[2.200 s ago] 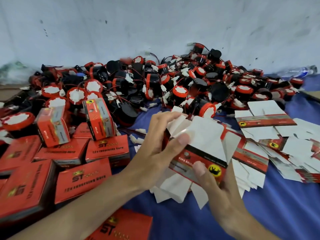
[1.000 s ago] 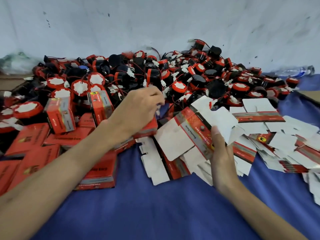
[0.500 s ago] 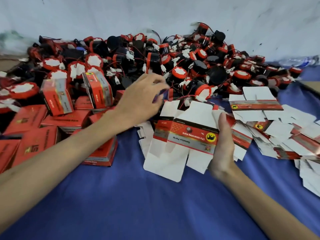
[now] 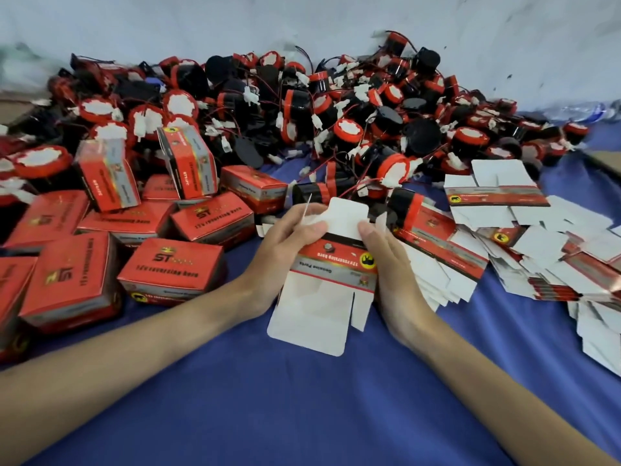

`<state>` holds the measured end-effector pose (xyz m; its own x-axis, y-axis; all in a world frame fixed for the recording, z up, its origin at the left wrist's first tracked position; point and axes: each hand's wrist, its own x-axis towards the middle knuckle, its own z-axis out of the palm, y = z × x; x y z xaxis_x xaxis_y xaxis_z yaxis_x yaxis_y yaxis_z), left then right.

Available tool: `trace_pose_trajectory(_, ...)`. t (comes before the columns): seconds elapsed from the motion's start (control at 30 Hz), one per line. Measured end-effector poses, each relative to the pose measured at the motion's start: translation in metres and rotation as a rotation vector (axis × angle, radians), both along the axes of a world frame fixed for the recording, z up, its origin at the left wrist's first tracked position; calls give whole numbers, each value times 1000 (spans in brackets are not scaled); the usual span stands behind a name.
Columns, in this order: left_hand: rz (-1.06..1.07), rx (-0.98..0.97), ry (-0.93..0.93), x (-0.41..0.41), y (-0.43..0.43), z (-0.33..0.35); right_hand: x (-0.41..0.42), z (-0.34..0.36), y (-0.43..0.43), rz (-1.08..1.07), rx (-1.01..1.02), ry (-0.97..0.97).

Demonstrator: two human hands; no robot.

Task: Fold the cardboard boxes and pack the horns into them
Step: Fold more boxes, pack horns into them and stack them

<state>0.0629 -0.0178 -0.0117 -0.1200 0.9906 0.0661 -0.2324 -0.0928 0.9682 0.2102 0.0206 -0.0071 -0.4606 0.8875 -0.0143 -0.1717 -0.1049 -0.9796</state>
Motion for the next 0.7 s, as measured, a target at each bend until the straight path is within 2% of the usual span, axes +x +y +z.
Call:
trace_pose_trajectory(0.2,163,150,-69,4,-2,-6,-5,-1,-4,-79,44,35)
trace_pose_trajectory(0.3,181,245,-51,6,-5,-5,-6,-2,-4,-100,34,69)
trace_pose_trajectory(0.47,232,277,0,5,-8,-5,-7,-3,-3,-144,25,117)
trace_pose_trajectory(0.7,-63,115,-16,3,-4,0,-8,-3,-7,-109,96,146)
